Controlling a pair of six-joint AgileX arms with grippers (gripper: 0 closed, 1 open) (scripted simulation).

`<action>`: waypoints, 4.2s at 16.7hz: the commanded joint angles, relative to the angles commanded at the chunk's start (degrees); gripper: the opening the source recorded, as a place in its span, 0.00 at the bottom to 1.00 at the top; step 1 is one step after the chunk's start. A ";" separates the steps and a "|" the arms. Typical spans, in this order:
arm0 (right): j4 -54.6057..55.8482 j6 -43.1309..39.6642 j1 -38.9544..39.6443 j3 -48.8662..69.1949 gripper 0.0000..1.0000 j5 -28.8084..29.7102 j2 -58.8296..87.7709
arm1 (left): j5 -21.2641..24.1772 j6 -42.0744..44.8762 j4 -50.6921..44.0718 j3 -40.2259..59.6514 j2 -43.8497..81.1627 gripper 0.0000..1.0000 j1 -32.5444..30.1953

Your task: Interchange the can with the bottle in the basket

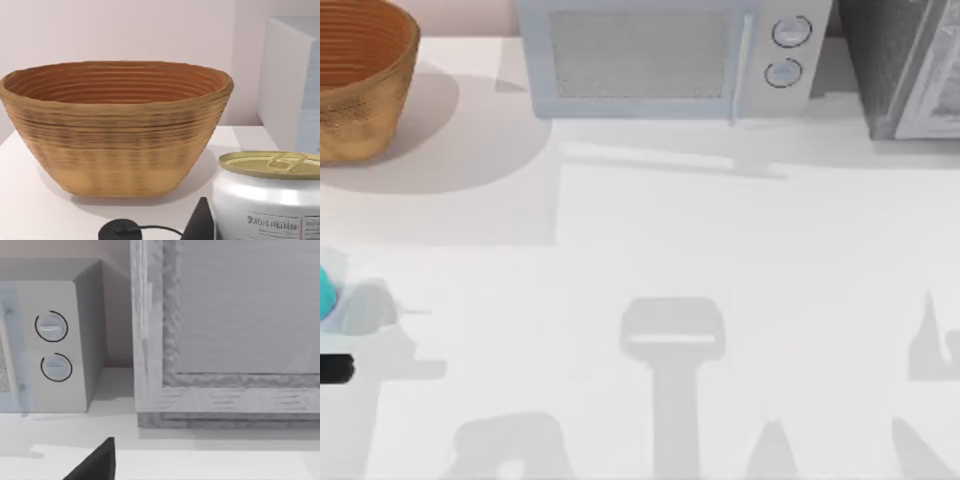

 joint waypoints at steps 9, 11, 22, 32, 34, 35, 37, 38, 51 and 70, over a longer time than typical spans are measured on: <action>0.00 0.00 0.00 0.00 1.00 0.00 0.00 | 2.93 0.60 6.23 5.22 11.74 0.00 -1.29; 0.00 0.00 0.00 0.00 1.00 0.00 0.00 | 4.81 0.81 9.73 8.16 17.81 0.00 -2.07; 0.00 0.00 0.00 0.00 1.00 0.00 0.00 | 16.30 1.37 27.44 22.60 50.01 0.00 -6.69; 0.00 0.00 0.00 0.00 1.00 0.00 0.00 | 25.85 1.45 40.82 32.75 74.41 0.00 -10.46; 0.00 0.00 0.00 0.00 1.00 0.00 0.00 | 27.82 1.50 43.24 34.53 78.79 0.00 -11.17; 0.00 0.00 0.00 0.00 1.00 0.00 0.00 | 28.83 1.55 44.42 35.39 80.92 0.00 -11.53; 0.00 0.00 0.00 0.00 1.00 0.00 0.00 | 30.87 1.66 46.75 37.11 85.05 0.00 -12.21; 0.00 0.00 0.00 0.00 1.00 0.00 0.00 | 31.90 1.72 47.90 37.96 87.08 0.00 -12.54; 0.00 0.00 0.00 0.00 1.00 0.00 0.00 | 46.17 2.10 61.19 48.94 110.90 0.00 -16.00; 0.00 0.00 0.00 0.00 1.00 0.00 0.00 | 69.39 1.68 75.03 67.62 143.94 0.00 -20.62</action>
